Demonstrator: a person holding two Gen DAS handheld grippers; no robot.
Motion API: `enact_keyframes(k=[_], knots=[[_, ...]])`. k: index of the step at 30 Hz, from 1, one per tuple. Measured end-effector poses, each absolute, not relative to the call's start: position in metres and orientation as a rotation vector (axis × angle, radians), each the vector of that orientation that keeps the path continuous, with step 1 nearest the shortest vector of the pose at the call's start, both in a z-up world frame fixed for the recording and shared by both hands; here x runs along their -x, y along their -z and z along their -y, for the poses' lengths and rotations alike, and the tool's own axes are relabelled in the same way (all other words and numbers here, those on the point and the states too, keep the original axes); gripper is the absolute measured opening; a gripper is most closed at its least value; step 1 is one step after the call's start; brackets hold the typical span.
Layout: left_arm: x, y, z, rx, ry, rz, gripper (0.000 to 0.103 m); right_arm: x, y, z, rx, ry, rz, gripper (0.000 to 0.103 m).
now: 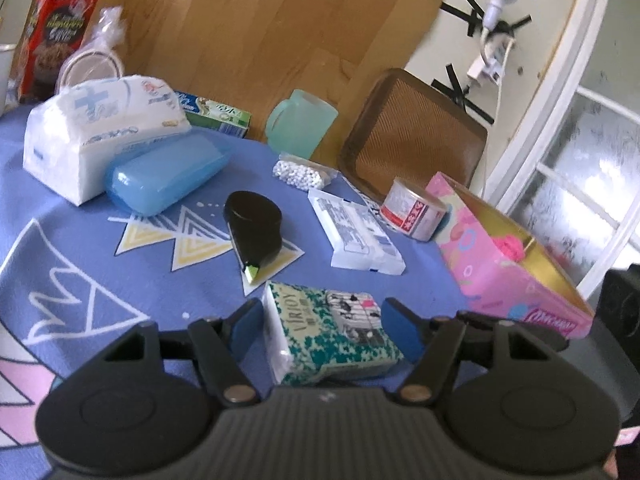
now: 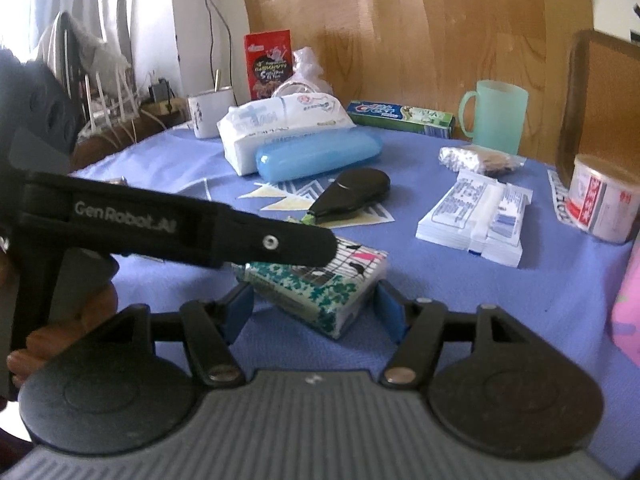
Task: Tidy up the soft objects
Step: 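Lift the green tissue pack with the left gripper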
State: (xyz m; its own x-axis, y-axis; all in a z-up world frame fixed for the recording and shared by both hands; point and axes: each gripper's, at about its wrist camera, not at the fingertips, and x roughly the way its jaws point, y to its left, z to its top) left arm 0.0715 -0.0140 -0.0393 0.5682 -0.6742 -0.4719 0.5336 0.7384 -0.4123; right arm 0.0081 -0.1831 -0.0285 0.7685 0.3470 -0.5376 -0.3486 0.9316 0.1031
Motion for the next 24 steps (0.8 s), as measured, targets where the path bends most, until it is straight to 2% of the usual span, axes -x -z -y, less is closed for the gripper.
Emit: enact_keyframes(k=[24], knots=[[-0.067,0.038,0.012,0.221,0.729,-0.616,0.065,-0.004,0.029,0.167,0.112,-0.300,-0.540,0.061]])
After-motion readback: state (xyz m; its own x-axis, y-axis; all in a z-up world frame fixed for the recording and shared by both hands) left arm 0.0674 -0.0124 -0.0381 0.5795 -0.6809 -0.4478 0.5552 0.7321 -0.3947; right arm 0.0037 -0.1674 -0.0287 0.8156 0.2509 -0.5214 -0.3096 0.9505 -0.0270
